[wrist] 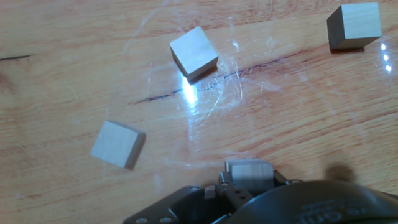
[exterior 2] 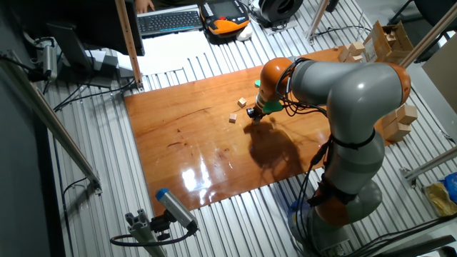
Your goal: Stack the blocks in a vertical line of five
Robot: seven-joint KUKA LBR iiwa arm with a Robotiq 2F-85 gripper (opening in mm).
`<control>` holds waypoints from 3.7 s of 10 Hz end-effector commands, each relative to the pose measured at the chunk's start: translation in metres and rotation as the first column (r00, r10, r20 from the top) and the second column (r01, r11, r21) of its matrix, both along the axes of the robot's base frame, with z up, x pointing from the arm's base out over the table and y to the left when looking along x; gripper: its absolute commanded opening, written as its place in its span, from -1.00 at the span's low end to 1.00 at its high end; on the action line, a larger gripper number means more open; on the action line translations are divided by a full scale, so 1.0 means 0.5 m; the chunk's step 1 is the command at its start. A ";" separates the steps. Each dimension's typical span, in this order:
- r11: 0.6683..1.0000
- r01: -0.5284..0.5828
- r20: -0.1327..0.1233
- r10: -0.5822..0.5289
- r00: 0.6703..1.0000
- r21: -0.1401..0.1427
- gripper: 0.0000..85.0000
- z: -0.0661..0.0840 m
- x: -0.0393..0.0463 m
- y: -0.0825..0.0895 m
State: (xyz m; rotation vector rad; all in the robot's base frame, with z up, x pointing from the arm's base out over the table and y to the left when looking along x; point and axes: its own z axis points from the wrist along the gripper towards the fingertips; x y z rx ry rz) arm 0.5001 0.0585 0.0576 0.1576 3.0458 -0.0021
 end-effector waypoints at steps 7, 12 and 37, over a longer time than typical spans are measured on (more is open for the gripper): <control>1.000 0.002 0.003 -0.002 1.000 -0.002 -0.20 -0.001 0.000 0.000; 1.000 0.002 0.008 -0.002 1.000 -0.007 -0.20 -0.002 0.001 0.000; 0.999 0.030 0.029 -0.029 0.999 -0.020 0.20 -0.001 0.004 -0.011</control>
